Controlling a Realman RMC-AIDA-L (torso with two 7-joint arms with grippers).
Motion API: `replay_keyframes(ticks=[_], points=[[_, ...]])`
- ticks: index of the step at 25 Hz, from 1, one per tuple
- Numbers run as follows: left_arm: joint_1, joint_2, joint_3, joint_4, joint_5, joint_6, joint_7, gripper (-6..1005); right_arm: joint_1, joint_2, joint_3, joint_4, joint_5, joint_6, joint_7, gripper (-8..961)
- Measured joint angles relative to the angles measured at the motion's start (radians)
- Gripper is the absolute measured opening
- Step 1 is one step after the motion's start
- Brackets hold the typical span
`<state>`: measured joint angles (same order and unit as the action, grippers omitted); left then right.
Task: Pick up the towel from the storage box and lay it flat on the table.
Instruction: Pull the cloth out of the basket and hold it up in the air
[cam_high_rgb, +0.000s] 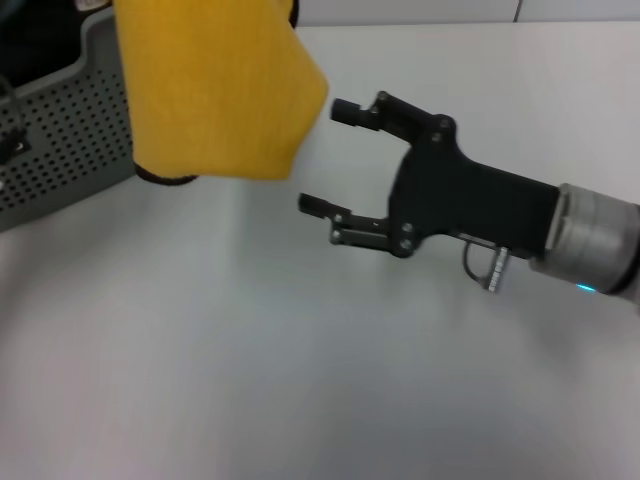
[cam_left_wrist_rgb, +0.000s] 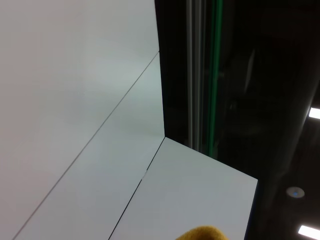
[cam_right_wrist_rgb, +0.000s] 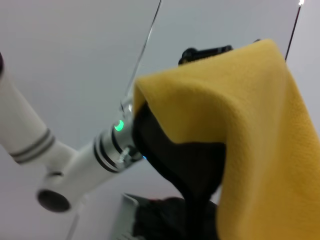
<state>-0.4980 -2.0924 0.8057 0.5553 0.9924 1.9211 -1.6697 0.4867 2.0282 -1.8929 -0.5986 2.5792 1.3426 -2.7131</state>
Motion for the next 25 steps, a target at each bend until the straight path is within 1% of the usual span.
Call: replay_keyframes(ticks=[2,5,7,11,15,20,22,25], points=[[-0.008,0.000,0.011,-0.021,-0.001,0.000,0.008,31,-0.006,0.000,-0.042,-0.025,0.056,-0.065,-0.054,790],[-0.022,-0.003,0.040,-0.041,-0.009,0.001,0.012,31,-0.006,0.000,-0.066,-0.032,0.104,-0.116,-0.124,790],[-0.024,-0.004,0.047,-0.044,-0.011,0.001,0.012,31,-0.003,0.000,-0.073,-0.034,0.110,-0.124,-0.140,790],[-0.032,-0.006,0.086,-0.069,-0.039,0.002,0.015,31,0.006,0.000,-0.116,-0.071,0.169,-0.182,-0.233,791],[-0.036,-0.006,0.099,-0.088,-0.054,0.002,0.015,32,0.003,0.000,-0.119,-0.097,0.197,-0.209,-0.274,791],[-0.037,-0.006,0.106,-0.107,-0.061,0.001,0.029,32,-0.009,0.000,-0.096,-0.132,0.199,-0.197,-0.276,791],[-0.035,-0.005,0.104,-0.119,-0.062,-0.002,0.047,32,-0.030,0.000,-0.083,-0.145,0.199,-0.151,-0.276,791],[-0.029,-0.003,0.101,-0.141,-0.063,-0.014,0.077,32,-0.077,0.000,-0.048,-0.157,0.198,-0.039,-0.277,790]])
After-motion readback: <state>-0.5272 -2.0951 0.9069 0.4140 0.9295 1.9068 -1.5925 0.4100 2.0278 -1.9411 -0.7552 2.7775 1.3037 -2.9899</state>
